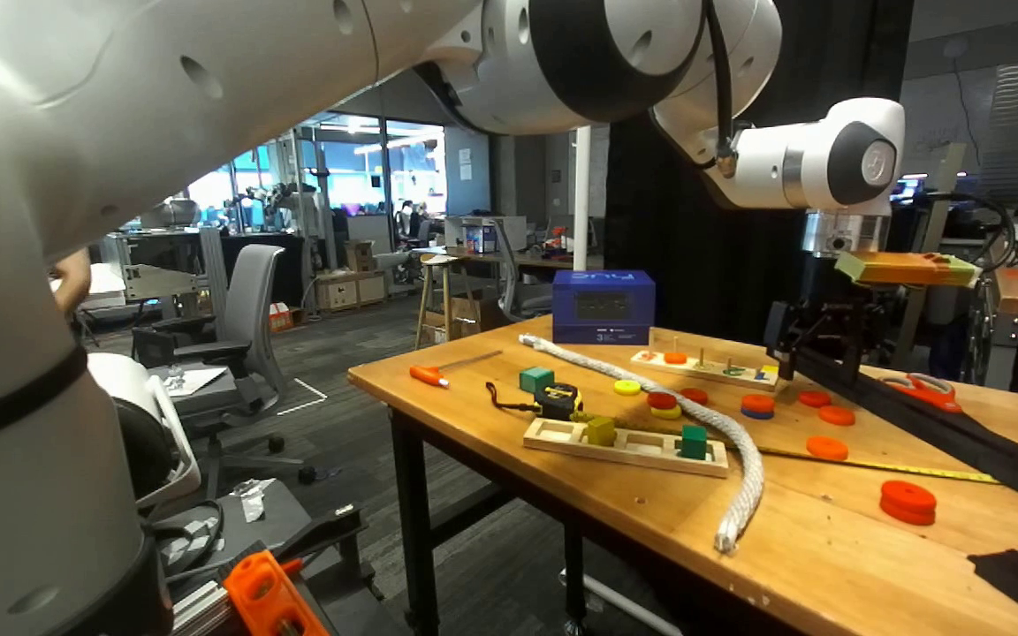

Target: Pick up one orange object from the wooden object and put it on the table

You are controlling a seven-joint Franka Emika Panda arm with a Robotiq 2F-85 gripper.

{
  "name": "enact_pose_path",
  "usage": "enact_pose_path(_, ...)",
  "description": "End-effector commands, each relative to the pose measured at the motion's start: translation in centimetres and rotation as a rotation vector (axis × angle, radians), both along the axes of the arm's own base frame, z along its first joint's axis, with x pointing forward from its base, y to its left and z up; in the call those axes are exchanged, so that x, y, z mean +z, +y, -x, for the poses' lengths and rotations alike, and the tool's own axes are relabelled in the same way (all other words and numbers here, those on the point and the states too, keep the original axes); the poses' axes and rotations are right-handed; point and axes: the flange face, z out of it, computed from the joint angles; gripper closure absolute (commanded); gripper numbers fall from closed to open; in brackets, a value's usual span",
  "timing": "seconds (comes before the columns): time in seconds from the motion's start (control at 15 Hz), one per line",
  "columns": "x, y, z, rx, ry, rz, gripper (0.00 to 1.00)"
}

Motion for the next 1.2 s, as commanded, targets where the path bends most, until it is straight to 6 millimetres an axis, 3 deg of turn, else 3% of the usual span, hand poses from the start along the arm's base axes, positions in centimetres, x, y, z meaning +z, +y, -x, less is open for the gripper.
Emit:
enact_pose_path(0.0, 5.9, 2.1, 0.2, -0.07, -0.039, -0.022, 0.0)
enact_pose_path(0.27, 13.2, 5.0, 1.2, -0.207, -0.101, -0.009, 0.0)
enact_pose_path(0.6, 21.0, 7.0, 5.4, -0.499, -0.14, 0.009, 0.0)
enact_pose_path(0.87, 26.1, 6.9, 10.0, -0.723, -0.167, 0.011, 0.0)
enact_pose_path(1.13, 29.9, 5.5, 15.0, -0.932, -0.226, 0.011, 0.0)
